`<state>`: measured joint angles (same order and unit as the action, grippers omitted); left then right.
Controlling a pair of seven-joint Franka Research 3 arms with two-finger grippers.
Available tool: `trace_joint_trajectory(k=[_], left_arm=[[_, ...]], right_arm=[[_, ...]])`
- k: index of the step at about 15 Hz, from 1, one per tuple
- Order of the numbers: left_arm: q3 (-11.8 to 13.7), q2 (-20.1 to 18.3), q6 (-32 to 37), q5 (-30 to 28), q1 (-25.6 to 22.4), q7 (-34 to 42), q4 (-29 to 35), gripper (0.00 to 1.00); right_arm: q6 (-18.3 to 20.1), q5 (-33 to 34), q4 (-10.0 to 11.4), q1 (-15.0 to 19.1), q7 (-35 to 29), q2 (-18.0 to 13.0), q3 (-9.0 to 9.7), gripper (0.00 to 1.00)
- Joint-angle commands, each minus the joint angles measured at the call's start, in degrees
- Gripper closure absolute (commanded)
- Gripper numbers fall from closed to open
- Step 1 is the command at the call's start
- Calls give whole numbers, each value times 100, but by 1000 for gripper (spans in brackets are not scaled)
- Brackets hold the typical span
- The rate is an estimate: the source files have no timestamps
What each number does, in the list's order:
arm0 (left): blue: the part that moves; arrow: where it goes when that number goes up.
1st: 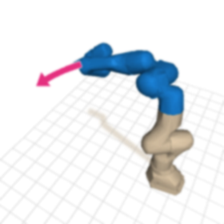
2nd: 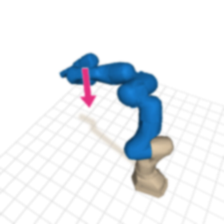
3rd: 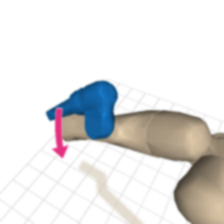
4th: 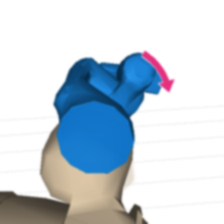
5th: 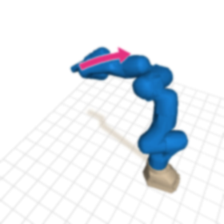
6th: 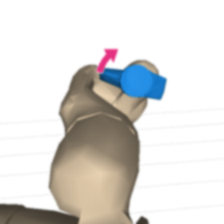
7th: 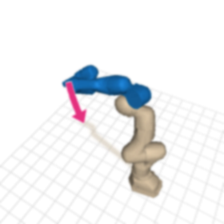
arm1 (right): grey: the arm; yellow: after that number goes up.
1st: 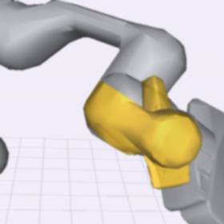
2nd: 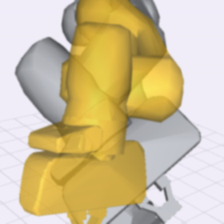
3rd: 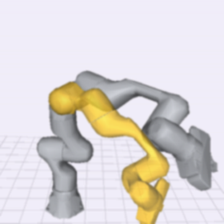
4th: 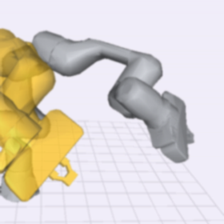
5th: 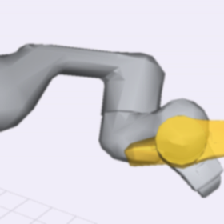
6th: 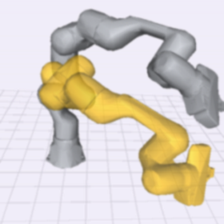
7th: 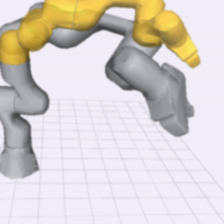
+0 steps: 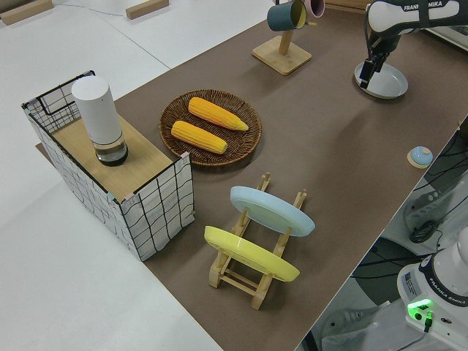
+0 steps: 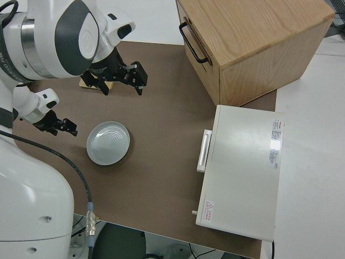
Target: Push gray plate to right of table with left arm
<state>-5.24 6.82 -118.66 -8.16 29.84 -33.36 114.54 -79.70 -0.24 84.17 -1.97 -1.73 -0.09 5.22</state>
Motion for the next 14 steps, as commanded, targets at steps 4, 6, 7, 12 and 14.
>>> trace_joint_trajectory(k=[4, 6, 7, 12, 14], left_arm=[[-39, -654, 1565, 87, -1075, 1128, -626, 5], [-30, -831, 1766, 287, -1375, 1489, -626, 5], [-13, -953, 1828, 541, -1498, 1638, -626, 5], [5, -1236, 2031, 623, -2280, 2666, -661, 5], [5, -1253, 2214, 623, -2543, 2992, -870, 5]], right_arm=[[69, -46, -6, 66, 15, -43, 32, 17], [69, -46, 3, 66, 15, -43, 32, 17], [69, -46, 3, 66, 6, -43, 32, 17], [69, -46, -6, 66, 15, -43, 23, 17], [69, -46, 3, 66, 6, -43, 32, 17]])
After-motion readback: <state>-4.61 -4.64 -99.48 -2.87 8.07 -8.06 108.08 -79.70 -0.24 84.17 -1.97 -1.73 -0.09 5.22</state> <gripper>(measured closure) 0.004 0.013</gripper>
